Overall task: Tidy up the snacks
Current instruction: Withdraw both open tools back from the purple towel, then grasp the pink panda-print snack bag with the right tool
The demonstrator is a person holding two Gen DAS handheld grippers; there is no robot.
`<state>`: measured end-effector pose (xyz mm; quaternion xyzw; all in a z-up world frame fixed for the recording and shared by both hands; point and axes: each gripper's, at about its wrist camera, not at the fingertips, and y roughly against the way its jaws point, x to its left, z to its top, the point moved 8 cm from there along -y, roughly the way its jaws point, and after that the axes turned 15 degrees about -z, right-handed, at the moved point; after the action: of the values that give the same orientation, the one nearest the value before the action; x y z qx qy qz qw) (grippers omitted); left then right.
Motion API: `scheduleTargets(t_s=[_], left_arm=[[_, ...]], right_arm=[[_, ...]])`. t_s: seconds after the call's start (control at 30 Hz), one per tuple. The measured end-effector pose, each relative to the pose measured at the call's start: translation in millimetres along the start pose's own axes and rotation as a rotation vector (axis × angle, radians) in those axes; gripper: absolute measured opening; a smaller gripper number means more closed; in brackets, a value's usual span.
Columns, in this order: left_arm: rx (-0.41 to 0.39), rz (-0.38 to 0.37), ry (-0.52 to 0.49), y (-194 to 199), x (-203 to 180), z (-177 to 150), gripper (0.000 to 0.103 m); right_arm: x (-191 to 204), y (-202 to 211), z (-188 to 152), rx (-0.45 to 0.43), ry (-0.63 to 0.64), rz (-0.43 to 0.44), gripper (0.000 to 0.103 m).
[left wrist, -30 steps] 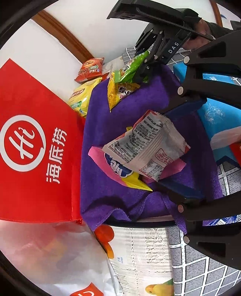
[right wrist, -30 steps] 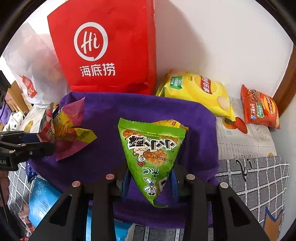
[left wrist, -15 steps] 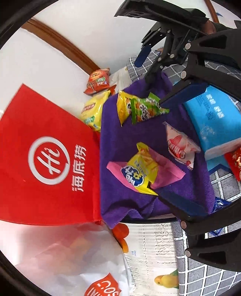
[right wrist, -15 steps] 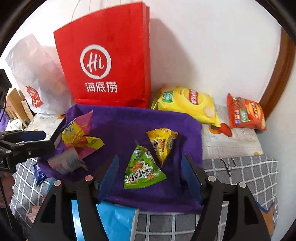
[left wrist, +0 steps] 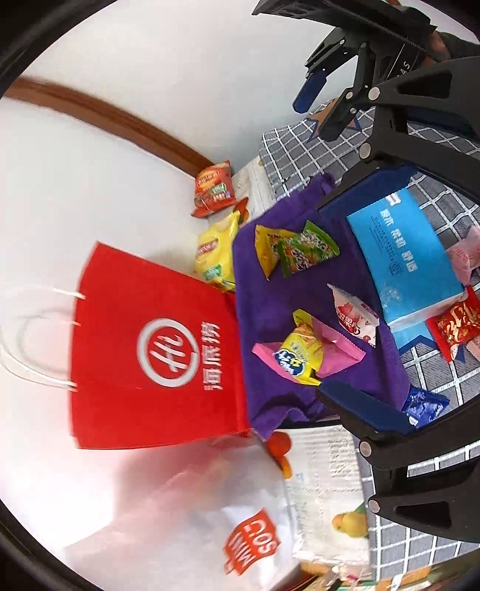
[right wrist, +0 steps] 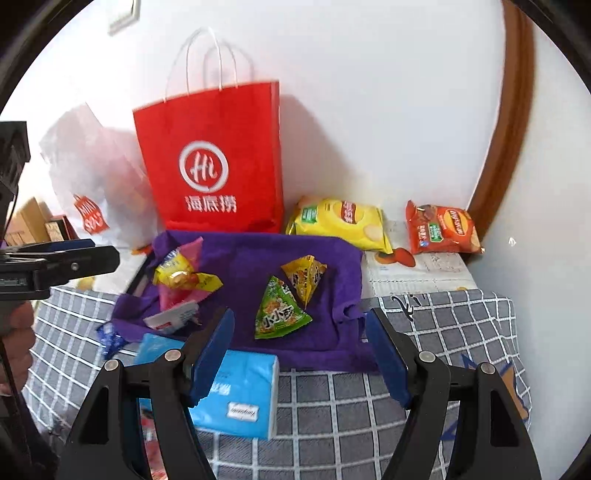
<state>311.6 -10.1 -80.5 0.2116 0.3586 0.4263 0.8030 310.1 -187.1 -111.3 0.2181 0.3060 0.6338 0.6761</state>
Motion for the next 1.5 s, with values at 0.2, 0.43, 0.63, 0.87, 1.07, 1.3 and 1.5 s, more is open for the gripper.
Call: scheduleTargets(t_s=[0.2, 0.43, 0.63, 0.87, 1.07, 1.3, 1.5], left_arm=[[-0.058, 0.023, 0.003, 39.7, -6.2, -2.7, 0.089], [-0.035, 0.079, 0.041, 60.1, 4.6, -42.1, 0.089], [-0.025, 0.132, 0.095, 77.9, 22.7, -73.9, 0.089], [-0.030, 0.140, 0.175, 104.8, 49.3, -107.6, 0.089], [-0.034, 0.141, 0.194, 121.8, 63.5, -127.1, 0.089], [-0.045, 0.118, 0.216, 132.6, 76.5, -147.7, 0.089], [-0.033, 0.096, 0.238, 129.4, 83.1, -162.1, 0.089]], right_arm=[[-5.0, 39.2, -11.2, -0.043, -0.002, 0.016, 0.073], [0.3, 63.7, -33.5, -0.049, -0.026, 0.053, 0.073], [21.7, 73.0, -64.5, 0.045, -0.020, 0.129, 0.073], [59.1, 93.0, -86.3, 0.045, 0.035, 0.133, 0.073], [95.7, 97.3, -103.6, 0.095, 0.044, 0.177, 0.073], [135.4, 88.0, -120.9, 0.145, 0.080, 0.144, 0.073], [153.8, 70.8, -139.4, 0.186, 0.125, 0.119, 0.073]])
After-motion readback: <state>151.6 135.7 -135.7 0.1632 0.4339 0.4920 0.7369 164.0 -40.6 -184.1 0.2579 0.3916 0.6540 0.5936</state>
